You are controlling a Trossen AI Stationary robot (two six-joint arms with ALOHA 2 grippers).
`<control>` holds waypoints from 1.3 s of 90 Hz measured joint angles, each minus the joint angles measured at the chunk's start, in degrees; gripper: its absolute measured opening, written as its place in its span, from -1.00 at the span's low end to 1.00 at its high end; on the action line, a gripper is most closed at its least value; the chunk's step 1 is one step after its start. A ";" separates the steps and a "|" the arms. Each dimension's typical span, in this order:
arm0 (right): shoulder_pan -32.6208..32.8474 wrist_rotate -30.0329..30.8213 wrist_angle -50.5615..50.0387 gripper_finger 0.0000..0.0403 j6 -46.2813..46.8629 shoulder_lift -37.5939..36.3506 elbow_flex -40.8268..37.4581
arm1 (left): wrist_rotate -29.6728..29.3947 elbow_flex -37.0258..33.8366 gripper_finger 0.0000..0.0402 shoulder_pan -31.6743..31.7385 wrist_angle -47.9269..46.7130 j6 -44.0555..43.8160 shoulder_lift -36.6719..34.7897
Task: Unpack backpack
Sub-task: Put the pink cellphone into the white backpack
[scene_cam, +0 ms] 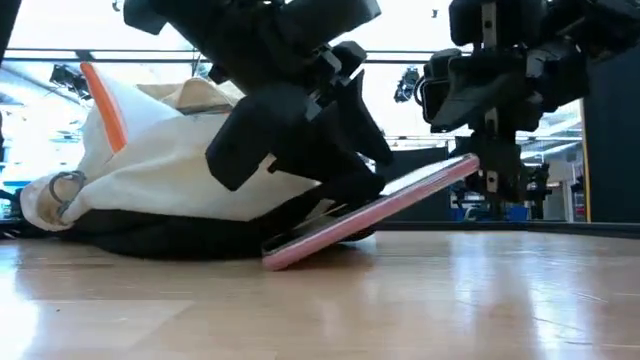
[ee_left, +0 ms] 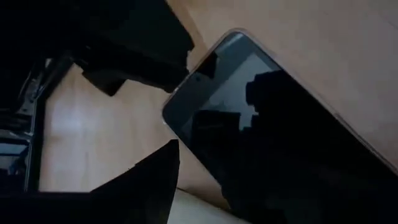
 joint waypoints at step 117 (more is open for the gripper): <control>0.38 7.17 -1.31 -0.45 -23.10 -0.09 0.11 | -2.94 -4.50 0.06 -10.05 -17.65 -17.00 -18.82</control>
